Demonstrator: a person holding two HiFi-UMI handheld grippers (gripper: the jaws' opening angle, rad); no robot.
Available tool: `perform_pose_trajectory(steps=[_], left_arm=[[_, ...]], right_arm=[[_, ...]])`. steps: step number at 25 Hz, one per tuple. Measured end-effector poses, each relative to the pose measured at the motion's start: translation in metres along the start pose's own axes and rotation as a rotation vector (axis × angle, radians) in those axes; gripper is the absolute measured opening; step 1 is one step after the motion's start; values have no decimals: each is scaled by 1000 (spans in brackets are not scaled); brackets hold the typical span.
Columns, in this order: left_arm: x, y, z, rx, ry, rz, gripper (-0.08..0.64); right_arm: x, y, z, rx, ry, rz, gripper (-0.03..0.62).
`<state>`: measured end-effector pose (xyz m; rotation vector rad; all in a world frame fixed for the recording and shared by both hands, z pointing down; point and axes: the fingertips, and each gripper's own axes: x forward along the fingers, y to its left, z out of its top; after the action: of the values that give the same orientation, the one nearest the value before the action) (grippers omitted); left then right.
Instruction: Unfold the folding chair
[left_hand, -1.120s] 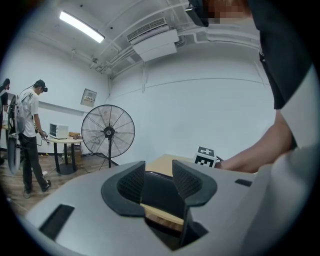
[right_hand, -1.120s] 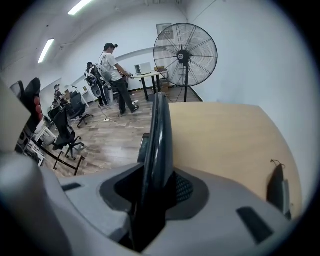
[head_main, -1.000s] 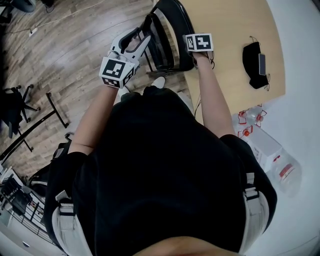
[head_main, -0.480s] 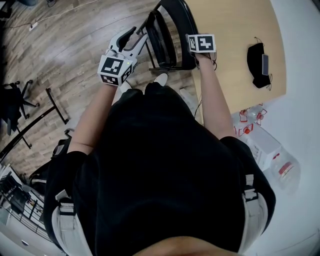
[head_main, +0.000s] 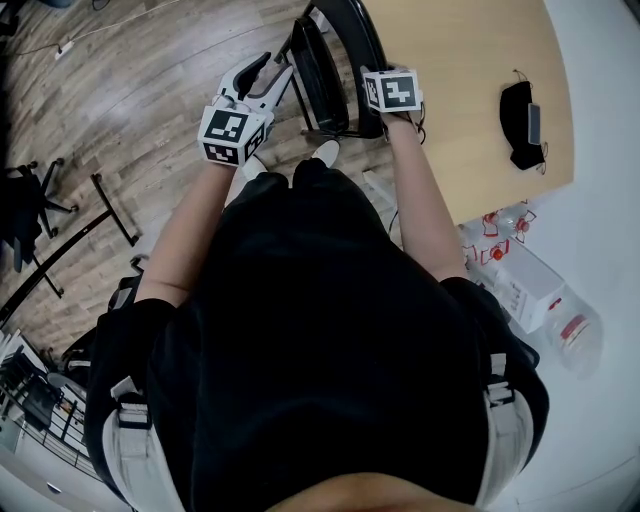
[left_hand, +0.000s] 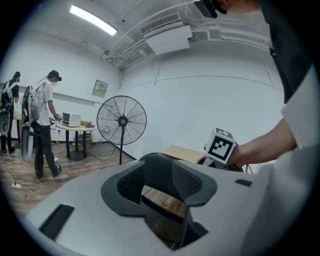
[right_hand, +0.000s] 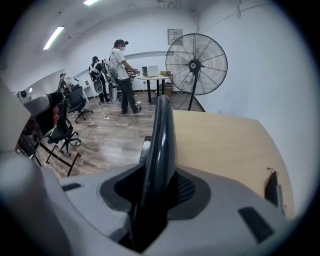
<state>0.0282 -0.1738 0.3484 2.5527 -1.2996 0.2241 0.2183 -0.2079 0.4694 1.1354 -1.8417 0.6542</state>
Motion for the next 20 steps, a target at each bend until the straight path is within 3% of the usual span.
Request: perform_pose_trajectory(steps=[11, 20], left_arm=[[3, 33, -48, -85, 86, 52, 164], [39, 60, -106, -186, 200, 105, 173]], right_arm=[[-3, 49, 9, -33, -43, 3, 124], [-2, 67, 12, -39, -69, 20, 123]])
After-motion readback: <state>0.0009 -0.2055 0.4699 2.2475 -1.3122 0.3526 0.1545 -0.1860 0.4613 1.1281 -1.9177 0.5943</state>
